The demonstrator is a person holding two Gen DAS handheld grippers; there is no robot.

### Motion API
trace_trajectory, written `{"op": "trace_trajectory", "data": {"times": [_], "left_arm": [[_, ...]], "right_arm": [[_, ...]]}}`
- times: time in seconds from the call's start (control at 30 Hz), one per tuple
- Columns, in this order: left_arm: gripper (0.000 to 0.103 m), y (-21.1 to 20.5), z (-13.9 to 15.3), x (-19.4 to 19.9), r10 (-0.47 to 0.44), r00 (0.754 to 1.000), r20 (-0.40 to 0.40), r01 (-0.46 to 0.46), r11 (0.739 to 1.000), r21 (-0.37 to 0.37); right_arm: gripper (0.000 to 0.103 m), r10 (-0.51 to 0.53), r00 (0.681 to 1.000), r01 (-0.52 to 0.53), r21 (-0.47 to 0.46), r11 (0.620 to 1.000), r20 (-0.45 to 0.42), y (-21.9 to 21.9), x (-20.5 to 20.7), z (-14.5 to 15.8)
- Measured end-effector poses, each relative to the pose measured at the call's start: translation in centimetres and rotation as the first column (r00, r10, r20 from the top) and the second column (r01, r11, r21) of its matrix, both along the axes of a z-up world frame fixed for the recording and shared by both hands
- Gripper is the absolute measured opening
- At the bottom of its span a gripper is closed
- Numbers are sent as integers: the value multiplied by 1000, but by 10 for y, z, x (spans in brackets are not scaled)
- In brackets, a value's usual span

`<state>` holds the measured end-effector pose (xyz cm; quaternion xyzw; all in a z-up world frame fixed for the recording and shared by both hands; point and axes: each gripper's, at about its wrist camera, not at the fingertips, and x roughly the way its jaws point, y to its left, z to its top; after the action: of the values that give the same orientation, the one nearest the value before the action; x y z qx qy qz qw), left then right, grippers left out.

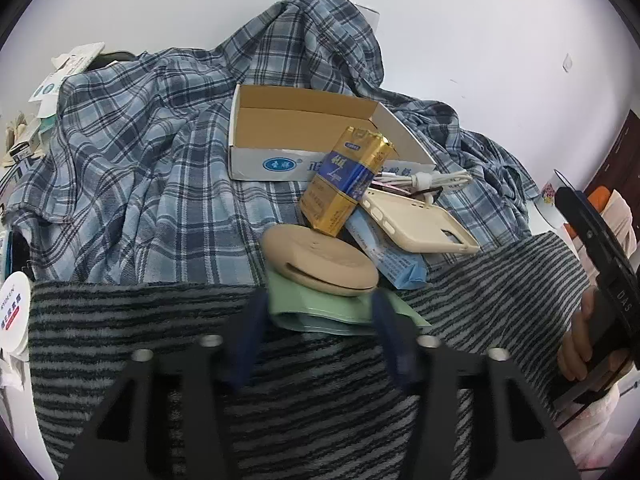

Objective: Organize soft objects
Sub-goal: 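Lower the left tool onto the beige round disc and close on it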

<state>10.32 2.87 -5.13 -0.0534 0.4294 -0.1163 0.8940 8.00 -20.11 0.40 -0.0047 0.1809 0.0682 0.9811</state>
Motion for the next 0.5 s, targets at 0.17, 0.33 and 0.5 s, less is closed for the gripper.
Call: {"op": "trace_trajectory", "data": {"times": [0.17,0.33,0.5], "left_arm": [[37,-7,6,-11,-44,999,-15,44,999,-31],[35,-33,2,-38,-142,989,-32,142,990,-18],[36,-53,9,-63,-183,982,40,182,983,37]], "right_arm": [[103,-1,1000,1,-3,1000,-4,1,1,0],[103,-4,1000,4,-4,1000,-2,0,2,0],[103,-13,1000,13,-1,1000,5,0,1,0]]}}
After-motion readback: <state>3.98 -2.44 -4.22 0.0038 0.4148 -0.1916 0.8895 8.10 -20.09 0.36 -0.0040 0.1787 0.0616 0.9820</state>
